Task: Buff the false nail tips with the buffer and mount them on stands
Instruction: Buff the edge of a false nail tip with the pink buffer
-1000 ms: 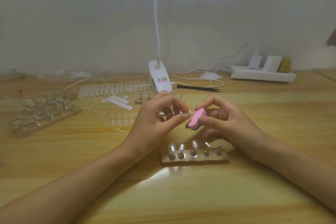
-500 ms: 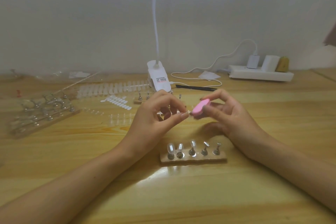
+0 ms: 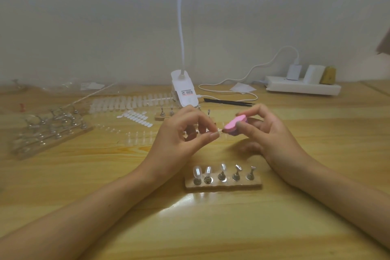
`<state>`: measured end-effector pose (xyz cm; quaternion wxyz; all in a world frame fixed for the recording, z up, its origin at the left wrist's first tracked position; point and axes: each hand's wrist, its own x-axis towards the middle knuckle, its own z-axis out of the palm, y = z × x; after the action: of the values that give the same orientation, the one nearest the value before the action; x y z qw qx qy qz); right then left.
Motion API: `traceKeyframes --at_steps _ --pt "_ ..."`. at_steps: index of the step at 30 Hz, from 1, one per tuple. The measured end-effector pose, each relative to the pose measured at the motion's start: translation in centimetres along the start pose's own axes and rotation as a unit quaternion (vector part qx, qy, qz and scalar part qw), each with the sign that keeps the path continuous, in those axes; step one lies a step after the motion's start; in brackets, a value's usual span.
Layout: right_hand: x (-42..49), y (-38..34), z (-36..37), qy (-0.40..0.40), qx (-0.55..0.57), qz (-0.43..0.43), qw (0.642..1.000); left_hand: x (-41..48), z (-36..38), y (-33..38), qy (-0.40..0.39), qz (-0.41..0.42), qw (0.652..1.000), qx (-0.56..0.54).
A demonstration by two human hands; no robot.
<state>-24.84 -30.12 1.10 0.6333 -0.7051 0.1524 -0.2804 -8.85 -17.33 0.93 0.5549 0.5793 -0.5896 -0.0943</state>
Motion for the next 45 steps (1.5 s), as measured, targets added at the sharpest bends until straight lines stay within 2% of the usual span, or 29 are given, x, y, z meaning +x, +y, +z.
traceKeyframes --at_steps 3,4,7,11,14,17,20,24,28,31,34,38,41,45 --pt "-0.22 0.04 0.32 -0.086 -0.044 0.009 0.995 0.00 0.06 0.07 0.004 0.005 1.000 0.003" --pt "-0.28 0.05 0.44 -0.089 -0.044 0.006 0.995 0.01 0.06 0.08 0.008 0.003 1.000 0.002" --pt "-0.15 -0.16 0.20 -0.009 -0.016 -0.004 1.000 -0.02 0.06 0.12 0.006 -0.001 1.000 0.009" --pt "-0.18 0.16 0.43 -0.083 -0.034 0.004 0.996 -0.07 0.09 0.13 0.007 -0.005 1.000 0.011" --pt "-0.08 0.12 0.28 -0.006 -0.023 -0.007 1.000 -0.05 0.07 0.23 0.003 -0.006 1.000 0.011" --pt "0.00 0.11 0.20 -0.022 -0.033 -0.007 0.999 -0.05 0.17 0.43 -0.003 0.010 1.000 0.020" --pt "-0.08 0.18 0.18 0.000 -0.034 -0.015 0.999 -0.07 0.10 0.37 0.005 0.000 1.000 0.008" --pt "-0.25 0.19 0.50 -0.062 -0.053 -0.010 0.997 -0.05 0.07 0.26 0.010 -0.005 1.000 0.009" --pt "-0.08 0.06 0.31 0.010 -0.032 -0.014 0.999 -0.05 0.05 0.26 0.007 -0.005 1.000 0.008" --pt "-0.18 0.23 0.43 -0.054 -0.065 -0.010 0.996 -0.08 0.03 0.21 0.010 -0.005 1.000 0.007" --pt "-0.18 0.13 0.23 0.007 -0.057 -0.029 0.998 -0.05 0.07 0.23 0.004 0.001 1.000 0.012" --pt "-0.21 0.34 0.29 -0.048 -0.064 -0.018 0.997 0.00 0.08 0.20 0.007 0.004 1.000 0.015" --pt "-0.21 0.17 0.20 0.006 -0.059 -0.036 0.998 -0.01 0.06 0.20 0.008 -0.001 1.000 0.013" --pt "-0.33 0.04 0.46 -0.028 -0.065 -0.032 0.997 -0.01 0.09 0.15 0.010 0.002 1.000 0.014"
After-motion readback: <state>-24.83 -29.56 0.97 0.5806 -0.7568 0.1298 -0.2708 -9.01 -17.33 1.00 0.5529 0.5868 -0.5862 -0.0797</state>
